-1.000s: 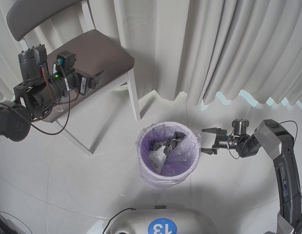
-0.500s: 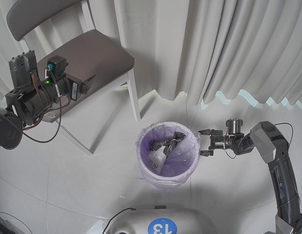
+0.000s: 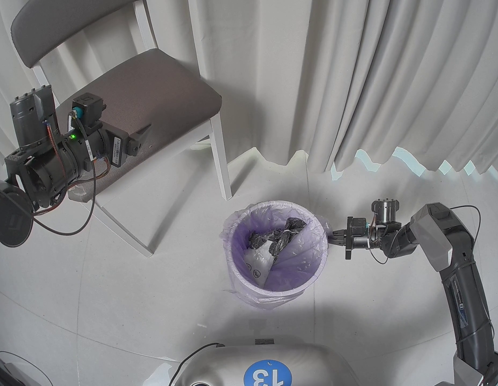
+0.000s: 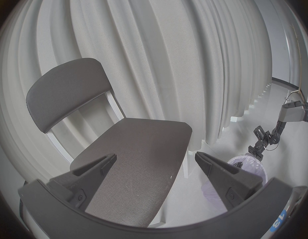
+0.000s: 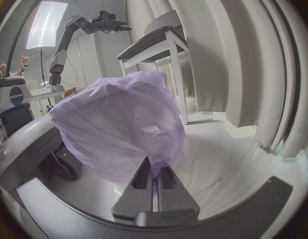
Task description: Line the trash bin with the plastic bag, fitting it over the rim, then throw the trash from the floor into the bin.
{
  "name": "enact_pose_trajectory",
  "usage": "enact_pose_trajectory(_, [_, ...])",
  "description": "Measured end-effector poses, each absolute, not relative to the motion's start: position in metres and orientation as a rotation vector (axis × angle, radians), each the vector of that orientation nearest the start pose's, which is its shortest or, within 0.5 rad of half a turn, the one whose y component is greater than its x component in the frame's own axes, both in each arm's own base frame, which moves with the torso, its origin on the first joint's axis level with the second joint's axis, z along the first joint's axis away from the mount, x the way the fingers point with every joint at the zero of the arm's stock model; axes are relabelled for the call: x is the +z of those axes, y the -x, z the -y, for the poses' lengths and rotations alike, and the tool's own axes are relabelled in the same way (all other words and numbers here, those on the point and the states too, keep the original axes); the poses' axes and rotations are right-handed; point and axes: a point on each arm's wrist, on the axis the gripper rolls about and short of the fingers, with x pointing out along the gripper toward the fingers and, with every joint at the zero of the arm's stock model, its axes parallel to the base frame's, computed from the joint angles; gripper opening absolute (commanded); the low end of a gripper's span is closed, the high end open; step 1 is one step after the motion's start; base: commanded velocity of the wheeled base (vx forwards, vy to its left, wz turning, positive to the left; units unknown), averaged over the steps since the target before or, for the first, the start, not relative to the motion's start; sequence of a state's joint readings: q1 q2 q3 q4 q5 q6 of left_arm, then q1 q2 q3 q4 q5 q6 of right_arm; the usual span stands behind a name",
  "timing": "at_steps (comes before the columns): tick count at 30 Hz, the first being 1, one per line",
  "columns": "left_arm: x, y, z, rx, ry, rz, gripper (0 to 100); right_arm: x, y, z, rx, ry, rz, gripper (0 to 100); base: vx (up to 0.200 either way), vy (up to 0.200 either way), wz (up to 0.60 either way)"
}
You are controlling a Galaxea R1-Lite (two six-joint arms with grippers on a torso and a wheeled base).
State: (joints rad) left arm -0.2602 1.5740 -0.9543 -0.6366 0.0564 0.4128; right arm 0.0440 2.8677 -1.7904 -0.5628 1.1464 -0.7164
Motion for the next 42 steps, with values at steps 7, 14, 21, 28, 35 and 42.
enact_pose_trajectory(7, [0.261, -0.281, 0.073, -0.195, -0.409, 0.059, 100, -0.093, -0.527, -0.037, 1.242, 0.302, -0.065, 0, 0.000, 0.000, 0.00])
enact_pose_trajectory(14, [0.257, -0.284, 0.073, -0.192, -0.410, 0.063, 100, -0.113, -0.528, -0.037, 1.233, 0.238, -0.147, 0, 0.000, 0.000, 0.00])
enact_pose_trajectory(21, [0.252, -0.283, 0.072, -0.193, -0.411, 0.053, 100, -0.119, -0.527, -0.042, 1.243, 0.240, -0.146, 0, 0.000, 0.000, 0.00])
enact_pose_trajectory(28, [0.252, -0.281, 0.068, -0.186, -0.412, 0.052, 100, -0.121, -0.525, -0.053, 1.276, 0.269, -0.124, 100, 0.000, 0.000, 0.00])
enact_pose_trajectory(35, [0.252, -0.281, 0.068, -0.185, -0.414, 0.052, 100, -0.121, -0.525, -0.055, 1.280, 0.273, -0.122, 100, 0.000, 0.000, 0.00])
enact_pose_trajectory(42, [0.251, -0.281, 0.067, -0.183, -0.423, 0.050, 100, -0.122, -0.523, -0.055, 1.288, 0.273, -0.135, 100, 0.000, 0.000, 0.00])
